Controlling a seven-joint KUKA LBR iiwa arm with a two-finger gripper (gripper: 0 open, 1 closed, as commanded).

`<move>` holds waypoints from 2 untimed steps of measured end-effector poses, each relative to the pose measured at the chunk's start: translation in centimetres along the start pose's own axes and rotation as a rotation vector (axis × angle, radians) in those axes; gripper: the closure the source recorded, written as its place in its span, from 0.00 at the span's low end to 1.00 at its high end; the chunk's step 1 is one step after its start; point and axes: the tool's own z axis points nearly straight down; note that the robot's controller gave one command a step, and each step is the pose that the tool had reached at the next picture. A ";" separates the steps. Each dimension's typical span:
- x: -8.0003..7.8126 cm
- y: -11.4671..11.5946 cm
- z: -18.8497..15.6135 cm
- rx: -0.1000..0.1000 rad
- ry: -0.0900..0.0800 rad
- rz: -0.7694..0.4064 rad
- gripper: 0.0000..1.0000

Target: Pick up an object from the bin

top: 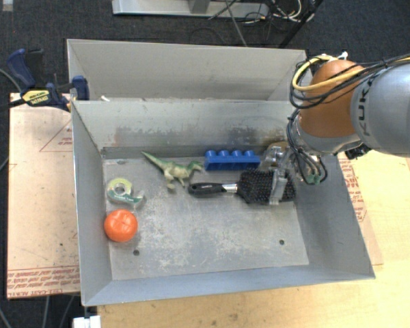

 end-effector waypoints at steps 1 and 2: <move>0.1 0.1 -0.9 -0.002 0.006 0.000 1.00; 0.1 0.1 -2.1 -0.002 0.005 0.000 1.00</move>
Offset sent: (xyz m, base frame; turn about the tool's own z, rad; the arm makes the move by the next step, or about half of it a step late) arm 0.0000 0.0000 0.0345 0.0000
